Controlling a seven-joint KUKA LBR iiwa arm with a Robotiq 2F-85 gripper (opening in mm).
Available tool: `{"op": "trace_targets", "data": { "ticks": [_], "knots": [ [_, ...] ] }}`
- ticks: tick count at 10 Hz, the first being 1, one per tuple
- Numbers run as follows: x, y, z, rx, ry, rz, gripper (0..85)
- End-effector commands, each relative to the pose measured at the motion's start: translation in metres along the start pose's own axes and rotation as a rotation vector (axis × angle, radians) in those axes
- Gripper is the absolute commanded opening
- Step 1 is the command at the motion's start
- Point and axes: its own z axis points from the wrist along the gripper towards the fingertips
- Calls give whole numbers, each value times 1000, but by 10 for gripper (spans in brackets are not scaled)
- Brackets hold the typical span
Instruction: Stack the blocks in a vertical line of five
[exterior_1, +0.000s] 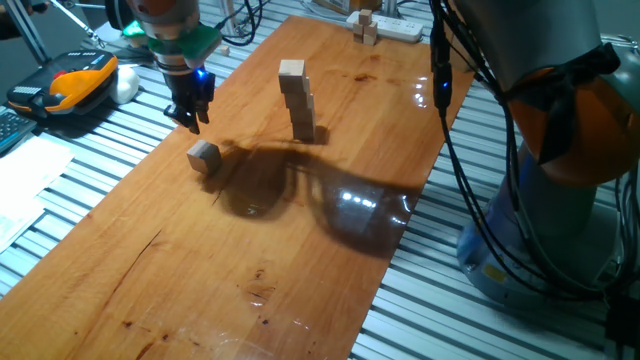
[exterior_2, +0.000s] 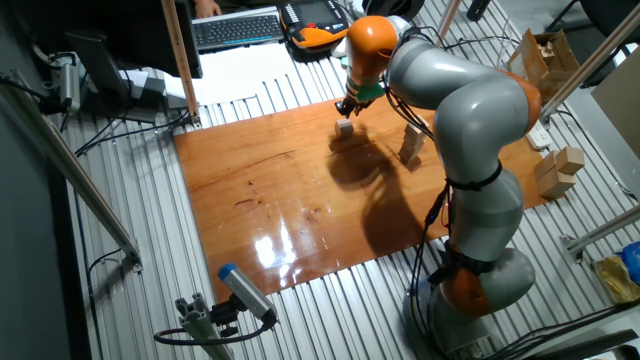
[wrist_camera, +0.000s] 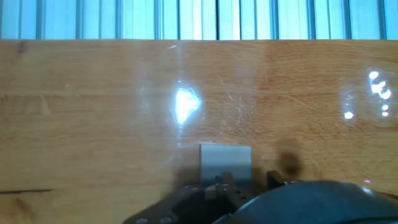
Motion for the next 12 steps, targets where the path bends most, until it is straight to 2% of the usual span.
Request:
{"op": "trace_targets", "data": {
  "ticks": [1,2,9,10,12],
  "knots": [
    [0,1,2,1,-4,5,510],
    [0,1,3,2,-8,7,680],
    [0,7,18,8,-22,43,680],
    [-1,7,21,8,-26,43,850],
    [-2,7,27,3,-28,40,850]
  ]
}}
